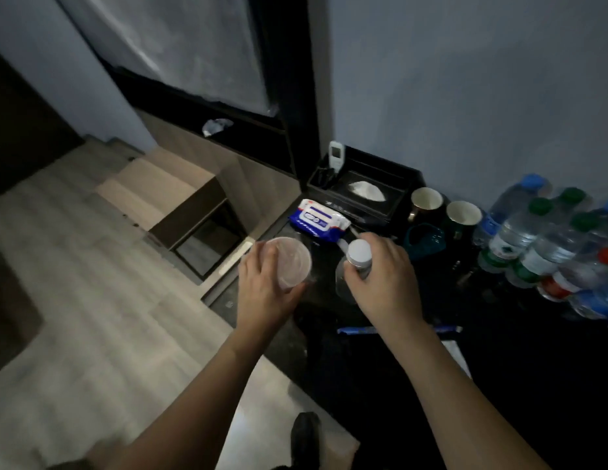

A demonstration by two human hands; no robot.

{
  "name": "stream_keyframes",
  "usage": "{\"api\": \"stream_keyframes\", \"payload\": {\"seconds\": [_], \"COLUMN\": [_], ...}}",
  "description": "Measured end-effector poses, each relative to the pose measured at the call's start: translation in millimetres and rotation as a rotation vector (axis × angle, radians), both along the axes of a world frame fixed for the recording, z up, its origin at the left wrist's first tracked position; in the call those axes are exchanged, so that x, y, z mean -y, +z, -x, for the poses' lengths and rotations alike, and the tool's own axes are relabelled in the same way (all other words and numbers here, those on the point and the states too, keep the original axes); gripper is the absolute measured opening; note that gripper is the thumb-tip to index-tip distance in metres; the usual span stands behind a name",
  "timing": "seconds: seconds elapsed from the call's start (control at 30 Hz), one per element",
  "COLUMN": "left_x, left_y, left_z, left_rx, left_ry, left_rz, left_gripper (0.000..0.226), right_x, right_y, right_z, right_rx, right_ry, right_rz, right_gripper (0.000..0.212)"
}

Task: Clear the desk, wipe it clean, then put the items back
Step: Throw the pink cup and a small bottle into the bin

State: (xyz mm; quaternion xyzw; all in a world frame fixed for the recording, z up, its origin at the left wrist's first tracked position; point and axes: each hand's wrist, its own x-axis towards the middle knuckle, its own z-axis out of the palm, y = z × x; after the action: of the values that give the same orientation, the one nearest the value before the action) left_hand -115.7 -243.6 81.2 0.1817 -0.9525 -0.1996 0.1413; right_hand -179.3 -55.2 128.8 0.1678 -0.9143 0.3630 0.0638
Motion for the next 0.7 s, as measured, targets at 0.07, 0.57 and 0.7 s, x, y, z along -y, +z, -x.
{"api": "stream_keyframes", "payload": {"seconds": [0.07, 0.57, 0.7], "left_x": [27.6, 299.0, 369.8], "left_y": [10.7, 31.8, 34.7], "left_z": [-19.8, -210.9, -260.9], "left_rx": [-0.036, -0.236, -0.283], "left_ry": [0.069, 0.58, 0.691], "left_rz": [-0.01, -0.057, -0.079], "left_gripper": [0.085, 0.082, 0.08], "right_x": [31.4, 351.5, 430.3], "right_y": [8.1, 38.9, 34.5], "right_z": [-8.5, -146.2, -180.6], "right_rx": [0.014, -0.044, 0.004], "right_ry": [0.071, 0.532, 0.645], "right_rz": [0.024, -0.064, -0.071], "right_gripper": [0.051, 0.048, 0.049]}}
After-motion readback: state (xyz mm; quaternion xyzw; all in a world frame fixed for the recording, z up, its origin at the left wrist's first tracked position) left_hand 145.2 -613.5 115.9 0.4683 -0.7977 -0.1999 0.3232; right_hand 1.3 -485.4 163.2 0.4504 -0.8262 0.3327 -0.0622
